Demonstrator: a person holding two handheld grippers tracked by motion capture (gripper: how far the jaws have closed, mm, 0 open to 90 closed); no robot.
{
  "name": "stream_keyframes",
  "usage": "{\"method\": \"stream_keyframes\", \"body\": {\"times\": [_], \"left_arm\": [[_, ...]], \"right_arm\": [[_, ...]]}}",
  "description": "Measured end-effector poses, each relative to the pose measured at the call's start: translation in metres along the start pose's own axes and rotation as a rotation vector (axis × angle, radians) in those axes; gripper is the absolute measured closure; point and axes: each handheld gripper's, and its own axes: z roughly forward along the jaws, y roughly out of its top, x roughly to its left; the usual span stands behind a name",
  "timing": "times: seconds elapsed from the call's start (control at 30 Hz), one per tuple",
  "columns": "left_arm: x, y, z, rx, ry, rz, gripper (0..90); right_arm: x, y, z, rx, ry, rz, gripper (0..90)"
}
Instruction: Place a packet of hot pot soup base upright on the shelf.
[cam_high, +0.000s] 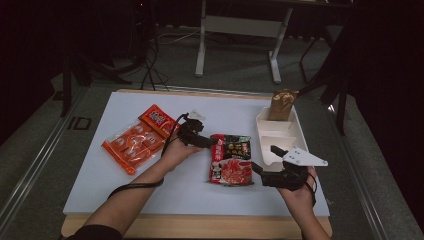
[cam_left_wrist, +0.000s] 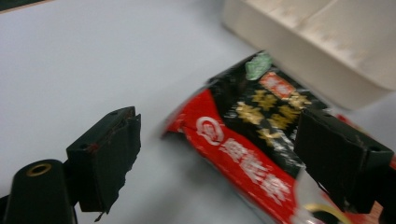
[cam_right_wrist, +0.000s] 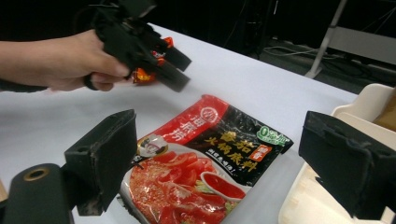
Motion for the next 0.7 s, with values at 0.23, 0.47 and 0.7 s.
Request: {"method": "stream_keyframes", "body": {"times": [0.23, 0.47, 0.7], "left_arm": [[0.006, 0.001, 0.022, 0.062, 0.044, -0.025, 28.0], [0.009, 0.001, 0.043, 0.1, 0.065, -0.03, 36.2], [0.007, -0.005, 0.06, 0.144, 0.027, -0.044, 45.7]], "right_arm": [[0.001, -0.001, 0.0, 0.002, 0.004, -0.013, 11.6], [0.001, -0.001, 0.0, 0.004, 0.011, -0.01, 11.7], [0.001, -0.001, -0.001, 0.002, 0.008, -0.015, 11.8]]}}
